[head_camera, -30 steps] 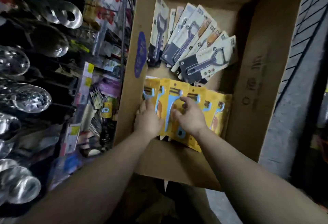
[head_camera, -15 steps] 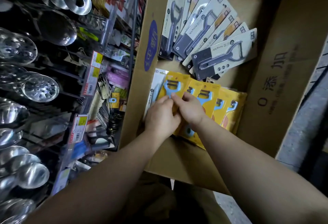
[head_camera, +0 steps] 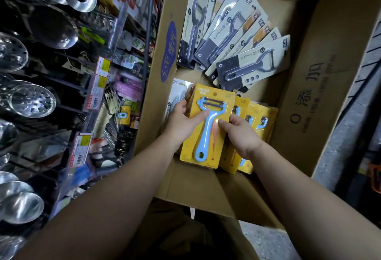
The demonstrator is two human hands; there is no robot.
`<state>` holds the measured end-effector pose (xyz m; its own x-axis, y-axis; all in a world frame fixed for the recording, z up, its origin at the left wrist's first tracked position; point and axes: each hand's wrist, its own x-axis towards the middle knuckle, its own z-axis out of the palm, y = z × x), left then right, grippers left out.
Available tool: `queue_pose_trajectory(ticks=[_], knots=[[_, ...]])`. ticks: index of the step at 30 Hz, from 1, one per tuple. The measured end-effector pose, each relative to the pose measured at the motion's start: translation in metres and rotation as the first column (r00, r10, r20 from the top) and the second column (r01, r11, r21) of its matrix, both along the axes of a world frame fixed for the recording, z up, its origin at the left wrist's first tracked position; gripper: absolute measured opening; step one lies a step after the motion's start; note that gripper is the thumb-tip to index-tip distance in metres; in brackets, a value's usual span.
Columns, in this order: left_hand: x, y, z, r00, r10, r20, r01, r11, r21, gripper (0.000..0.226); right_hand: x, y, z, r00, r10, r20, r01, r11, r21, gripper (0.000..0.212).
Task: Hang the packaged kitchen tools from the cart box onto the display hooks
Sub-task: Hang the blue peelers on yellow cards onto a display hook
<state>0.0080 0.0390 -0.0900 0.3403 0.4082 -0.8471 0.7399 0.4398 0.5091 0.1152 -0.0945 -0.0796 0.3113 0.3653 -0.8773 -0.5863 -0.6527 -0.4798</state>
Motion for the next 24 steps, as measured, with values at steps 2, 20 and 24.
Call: queue_pose_trajectory(ticks=[2,20,24], knots=[[-0.001,0.003,0.009,0.999,0.029,0.019,-0.028,0.997,-0.067,0.096,0.002,-0.003,0.005,0.999,-0.021,-0.037,0.022,1.000,0.005,0.020],[-0.015,-0.004,0.071,0.986,0.129,0.106,-0.118,0.987,-0.107,0.045,0.017,-0.011,0.073,0.972,-0.229,-0.046,0.231,0.970,0.071,0.015],[-0.024,-0.011,0.091,0.967,0.187,0.173,-0.182,0.982,-0.044,0.058,0.013,-0.022,0.088,0.980,-0.197,-0.032,0.200,0.970,0.141,0.019]])
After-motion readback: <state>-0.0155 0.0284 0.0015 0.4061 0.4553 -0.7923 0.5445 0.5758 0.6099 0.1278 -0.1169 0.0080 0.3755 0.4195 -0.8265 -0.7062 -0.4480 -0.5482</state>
